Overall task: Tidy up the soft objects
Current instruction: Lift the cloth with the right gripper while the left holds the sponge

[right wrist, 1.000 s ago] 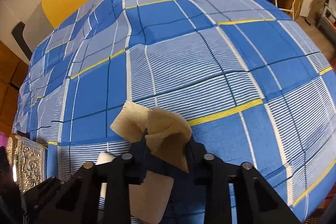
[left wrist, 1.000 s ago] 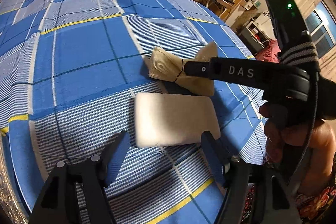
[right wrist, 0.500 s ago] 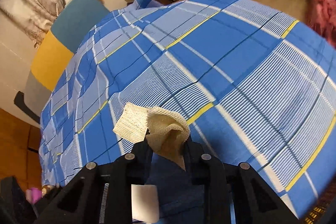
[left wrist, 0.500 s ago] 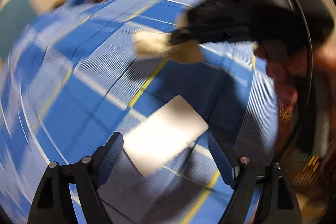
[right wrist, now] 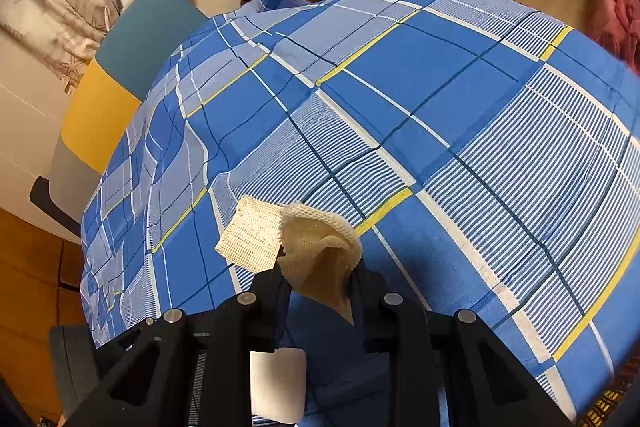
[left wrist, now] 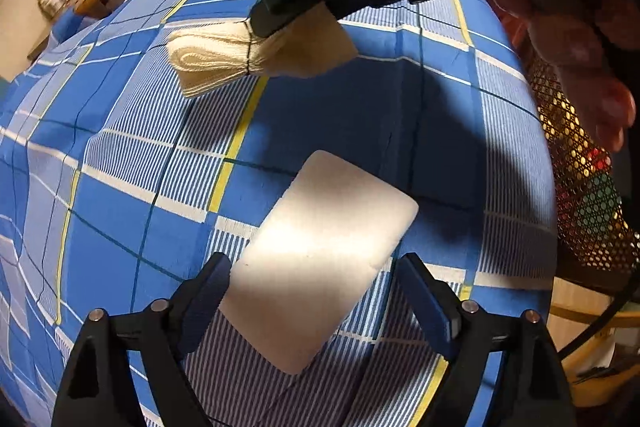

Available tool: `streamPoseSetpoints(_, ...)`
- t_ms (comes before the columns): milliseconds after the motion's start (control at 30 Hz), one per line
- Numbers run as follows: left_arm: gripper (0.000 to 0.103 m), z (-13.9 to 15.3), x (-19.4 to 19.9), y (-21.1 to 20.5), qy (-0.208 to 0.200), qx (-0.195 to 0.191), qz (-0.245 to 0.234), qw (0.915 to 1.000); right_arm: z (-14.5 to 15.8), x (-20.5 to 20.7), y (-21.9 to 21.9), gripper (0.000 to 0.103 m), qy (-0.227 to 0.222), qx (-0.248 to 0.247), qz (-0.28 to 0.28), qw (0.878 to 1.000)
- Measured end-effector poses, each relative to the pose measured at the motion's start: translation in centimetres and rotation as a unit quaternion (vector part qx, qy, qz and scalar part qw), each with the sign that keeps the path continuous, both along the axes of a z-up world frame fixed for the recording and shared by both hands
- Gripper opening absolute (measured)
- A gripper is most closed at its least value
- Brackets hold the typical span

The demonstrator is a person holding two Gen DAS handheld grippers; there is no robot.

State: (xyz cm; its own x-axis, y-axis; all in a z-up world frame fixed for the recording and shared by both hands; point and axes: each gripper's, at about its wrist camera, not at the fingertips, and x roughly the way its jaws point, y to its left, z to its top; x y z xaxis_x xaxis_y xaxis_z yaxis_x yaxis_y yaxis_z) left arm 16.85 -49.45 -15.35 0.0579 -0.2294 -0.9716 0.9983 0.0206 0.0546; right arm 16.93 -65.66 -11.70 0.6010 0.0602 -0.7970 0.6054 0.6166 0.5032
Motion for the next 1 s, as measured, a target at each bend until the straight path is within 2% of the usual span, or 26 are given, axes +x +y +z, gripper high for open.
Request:
streamPoseSetpoints(67,0.072,0.3,0.5,-0.2,-0.01,-0.006,0.028,0.9995,0.0,0.0,-0.1,0.026,-0.001,0.001,-0.001,1.0)
streamPoseSetpoints(167,0.07,0.4,0.7,0.1,-0.002,-0.009,0.059,0.9982,-0.2,-0.1,-0.1,0.026,0.002,0.0,-0.004,1.0)
streamPoseSetpoints(333,0.064,0.5,-0.9,0.7,-0.041,-0.021,0.05,0.9977,-0.4,0.1,-0.1,0.026,0.001,0.009,-0.004,1.0)
streamPoseSetpoints(433,0.063,1.2,-1.1,1.5,-0.029,-0.037,0.077,0.9959,-0.4,0.1,-0.2,0.026,0.001,0.004,-0.005,1.0)
streamPoseSetpoints(567,0.063,2.2,-0.8,3.2,-0.035,-0.061,0.118,0.9906,-0.5,0.1,-0.1,0.026,0.002,0.001,-0.003,1.0)
streamPoseSetpoints(700,0.063,4.2,0.0,5.5,-0.027,-0.1,0.178,0.9785,-0.1,0.3,0.3,0.026,-0.005,-0.007,0.006,1.0)
streamPoseSetpoints(833,0.063,7.2,0.4,8.0,0.0,-0.169,0.242,0.9555,0.3,0.5,0.9,0.026,-0.017,-0.018,0.016,1.0)
streamPoseSetpoints(900,0.063,8.8,-1.0,9.3,0.011,-0.202,0.251,0.9466,0.4,0.7,1.2,0.026,-0.021,-0.021,0.023,0.999)
streamPoseSetpoints(1000,0.063,11.3,-3.3,11.3,0.013,-0.242,0.248,0.938,0.6,0.9,1.8,0.026,-0.024,-0.026,0.034,0.999)
